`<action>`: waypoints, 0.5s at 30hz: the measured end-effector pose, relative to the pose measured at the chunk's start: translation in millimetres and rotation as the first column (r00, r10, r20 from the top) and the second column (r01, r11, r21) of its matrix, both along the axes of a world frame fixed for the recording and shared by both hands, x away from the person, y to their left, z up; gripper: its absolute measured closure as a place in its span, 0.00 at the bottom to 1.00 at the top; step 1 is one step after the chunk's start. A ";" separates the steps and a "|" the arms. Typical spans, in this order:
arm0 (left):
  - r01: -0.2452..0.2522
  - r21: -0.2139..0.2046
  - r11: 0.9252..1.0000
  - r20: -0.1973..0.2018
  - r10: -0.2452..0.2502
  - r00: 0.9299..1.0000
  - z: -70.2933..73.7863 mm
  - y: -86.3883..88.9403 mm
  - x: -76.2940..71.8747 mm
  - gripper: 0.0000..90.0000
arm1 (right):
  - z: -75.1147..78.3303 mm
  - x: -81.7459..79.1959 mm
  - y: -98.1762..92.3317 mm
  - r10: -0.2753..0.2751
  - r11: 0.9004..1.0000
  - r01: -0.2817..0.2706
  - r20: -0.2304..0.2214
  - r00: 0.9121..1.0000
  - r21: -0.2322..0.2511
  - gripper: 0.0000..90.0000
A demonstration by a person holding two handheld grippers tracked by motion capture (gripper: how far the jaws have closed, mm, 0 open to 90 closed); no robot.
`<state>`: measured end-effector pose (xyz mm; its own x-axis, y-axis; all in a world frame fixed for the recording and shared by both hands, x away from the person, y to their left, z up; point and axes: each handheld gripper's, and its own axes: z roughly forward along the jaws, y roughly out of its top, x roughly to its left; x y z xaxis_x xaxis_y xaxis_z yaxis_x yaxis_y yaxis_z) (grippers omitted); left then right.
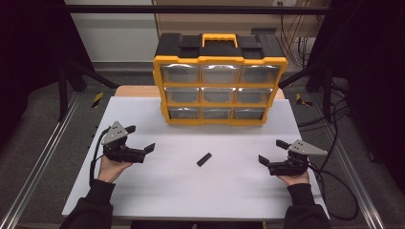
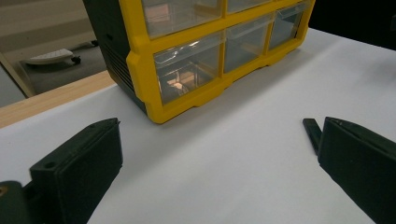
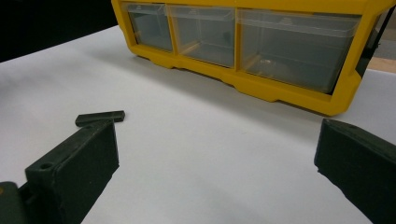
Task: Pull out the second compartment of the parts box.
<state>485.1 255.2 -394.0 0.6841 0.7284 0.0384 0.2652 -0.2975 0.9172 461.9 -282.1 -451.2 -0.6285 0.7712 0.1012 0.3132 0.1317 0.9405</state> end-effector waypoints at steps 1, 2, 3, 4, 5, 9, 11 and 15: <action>0.003 -0.001 1.000 0.000 -0.003 1.000 0.9 -0.7 0.7 0.00 | 0.0 0.0 0.1 0.000 1.000 0.000 0.000 1.000 0.001 0.00; 0.003 0.000 1.000 0.001 -0.003 1.000 1.9 -1.7 1.2 0.00 | 0.0 0.0 0.1 0.000 1.000 0.000 0.001 1.000 0.001 0.00; 0.005 0.004 1.000 0.003 -0.005 1.000 3.0 -2.6 1.8 0.00 | 0.0 -0.1 0.2 0.001 1.000 -0.001 0.001 1.000 0.001 0.00; 0.006 0.008 1.000 0.004 -0.006 1.000 4.1 -3.7 2.4 0.00 | 0.0 -0.1 0.2 0.001 1.000 -0.001 0.001 1.000 0.001 0.00; 0.007 0.010 1.000 0.006 -0.007 1.000 5.2 -4.9 2.8 0.00 | 0.0 -0.2 0.2 0.002 1.000 -0.002 0.001 1.000 0.002 0.00; 0.012 0.019 1.000 0.015 -0.013 1.000 9.4 -9.3 4.1 0.00 | 0.3 -0.4 0.2 0.002 1.000 -0.002 0.004 1.000 0.004 0.00; 0.013 0.024 1.000 0.019 -0.013 1.000 11.3 -11.3 5.0 0.00 | 0.3 -0.2 0.2 0.003 1.000 -0.003 0.004 1.000 0.003 0.00; 0.016 0.031 0.999 0.023 -0.017 1.000 14.6 -15.0 7.3 0.00 | 0.2 -0.2 0.4 0.005 1.000 -0.005 0.005 1.000 0.001 0.00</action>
